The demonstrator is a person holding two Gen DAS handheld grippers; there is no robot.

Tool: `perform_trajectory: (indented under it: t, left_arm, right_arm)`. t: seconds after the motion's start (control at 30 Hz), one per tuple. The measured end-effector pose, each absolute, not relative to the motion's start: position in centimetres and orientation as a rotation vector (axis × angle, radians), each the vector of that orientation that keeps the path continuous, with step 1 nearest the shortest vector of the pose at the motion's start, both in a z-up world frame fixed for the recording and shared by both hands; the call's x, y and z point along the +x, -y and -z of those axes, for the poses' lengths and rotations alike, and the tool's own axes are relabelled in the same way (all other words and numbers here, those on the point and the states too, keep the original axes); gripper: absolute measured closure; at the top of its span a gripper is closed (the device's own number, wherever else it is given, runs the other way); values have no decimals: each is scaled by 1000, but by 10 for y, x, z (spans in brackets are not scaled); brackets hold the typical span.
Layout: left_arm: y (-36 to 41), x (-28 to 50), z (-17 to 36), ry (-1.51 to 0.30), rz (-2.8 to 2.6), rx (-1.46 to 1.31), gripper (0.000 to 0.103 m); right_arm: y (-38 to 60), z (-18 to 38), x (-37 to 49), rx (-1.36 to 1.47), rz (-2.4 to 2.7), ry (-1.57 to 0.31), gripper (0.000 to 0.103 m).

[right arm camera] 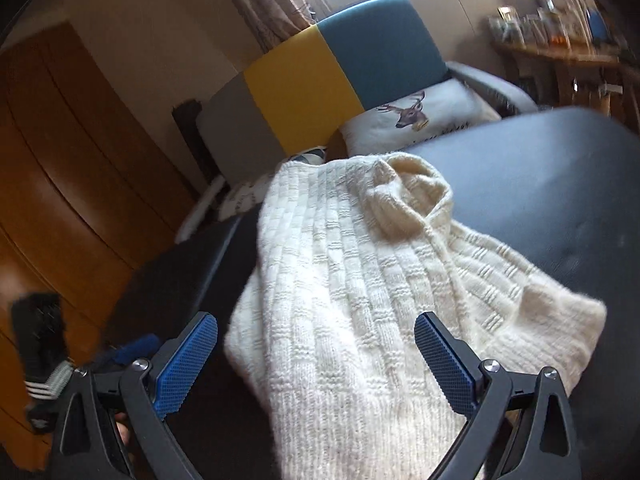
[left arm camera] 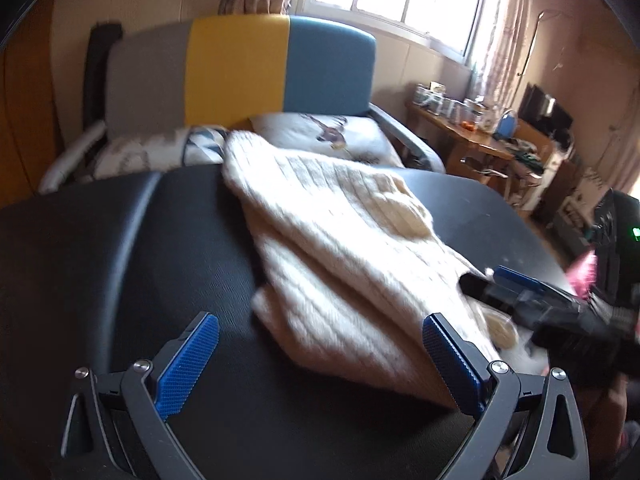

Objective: Fold clothes
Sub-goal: 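Move both grippers over the crumpled cream sweater toward its bunched sleeve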

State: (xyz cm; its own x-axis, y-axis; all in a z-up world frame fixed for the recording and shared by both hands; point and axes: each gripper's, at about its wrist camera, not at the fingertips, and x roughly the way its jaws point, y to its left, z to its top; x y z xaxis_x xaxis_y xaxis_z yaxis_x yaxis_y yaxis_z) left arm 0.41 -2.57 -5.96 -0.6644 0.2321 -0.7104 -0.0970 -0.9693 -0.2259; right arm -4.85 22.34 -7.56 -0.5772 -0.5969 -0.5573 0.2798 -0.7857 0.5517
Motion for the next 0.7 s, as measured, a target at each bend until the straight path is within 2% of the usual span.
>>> perform_trajectory:
  t: [0.07,0.1,0.17,0.3,0.47,0.53,0.6,0.63,0.7]
  left_arm:
    - [39,13,73,308,-2652,-1198,0]
    - [46,19,80,325,-2643,-1199,0]
    - [61,30,94,370,-2616,-1218,0]
    - [94,47,121,576,-2497,-1299,1]
    - [114,62,133,629,-2493,-1371,0]
    - [114,63,134,636,-2496,-1395,0]
    - [114,59,132,649,-2498,-1416,0]
    - [113,54,131,656,-2490,-1421,0]
    - [110,44,125,676,-2460,-1411,0]
  right_arm:
    - [-244,83,-48,1047,2297,685,4]
    - [-252,86,-49,1055,2299,721,13]
    - [-263,95,-57,1091,2282,788,21]
    - [-282,114,-76,1160,2242,909,30]
    - [-289,140,-106,1233,2208,962,40]
    - [-286,148,-111,1271,2203,951,50]
    - [-284,155,-116,1308,2197,939,73]
    - [-284,156,-113,1284,2153,968,77]
    - [-280,152,-105,1231,2073,965,78]
